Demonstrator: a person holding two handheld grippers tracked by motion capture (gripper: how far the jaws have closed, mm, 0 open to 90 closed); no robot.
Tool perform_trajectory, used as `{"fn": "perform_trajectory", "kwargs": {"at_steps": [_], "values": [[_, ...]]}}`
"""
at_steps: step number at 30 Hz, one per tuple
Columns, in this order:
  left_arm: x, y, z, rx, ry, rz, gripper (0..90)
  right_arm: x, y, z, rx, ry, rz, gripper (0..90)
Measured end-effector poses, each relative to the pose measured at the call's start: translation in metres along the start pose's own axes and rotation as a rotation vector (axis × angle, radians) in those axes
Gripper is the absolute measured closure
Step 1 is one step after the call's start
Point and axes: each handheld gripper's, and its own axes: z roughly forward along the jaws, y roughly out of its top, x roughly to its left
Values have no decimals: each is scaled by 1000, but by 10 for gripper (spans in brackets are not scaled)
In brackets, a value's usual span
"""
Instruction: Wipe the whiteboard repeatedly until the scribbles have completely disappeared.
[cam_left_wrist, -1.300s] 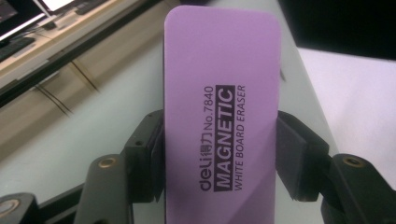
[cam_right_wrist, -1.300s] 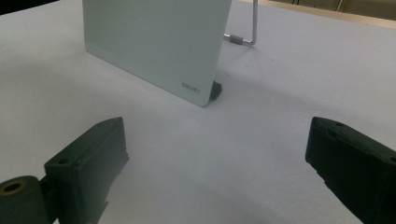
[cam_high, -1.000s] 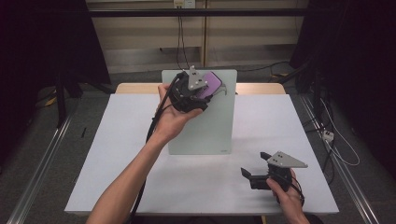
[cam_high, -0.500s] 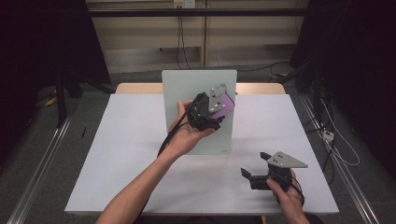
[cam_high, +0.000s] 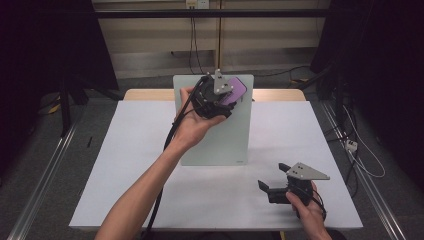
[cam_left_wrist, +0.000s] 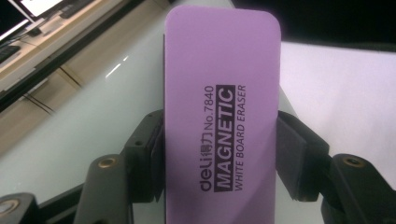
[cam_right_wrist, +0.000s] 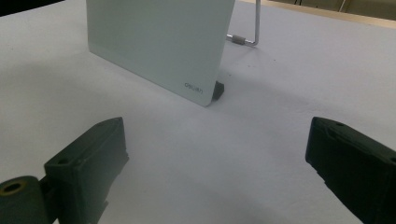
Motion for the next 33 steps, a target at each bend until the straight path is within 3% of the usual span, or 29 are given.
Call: {"fn": "perform_trajectory", "kwargs": {"at_steps": [3, 7, 15, 22, 27, 33], "values": [[2, 5, 0, -13, 6, -14, 408, 0, 0, 0, 0, 1, 0, 53], [-3, 7, 3, -11, 14, 3, 409, 0, 0, 0, -2, 2, -2, 53], [-36, 0, 26, 37, -38, 94, 408, 1, 0, -1, 1, 4, 2, 53], [-56, -13, 40, 81, -97, 120, 408, 1, 0, -1, -1, 8, -6, 53], [-49, -9, 38, 84, -117, 92, 409, 1, 0, -1, -1, 7, -6, 53], [-29, 6, 23, 49, -42, 76, 409, 1, 0, -2, -1, 11, -5, 53]]}}
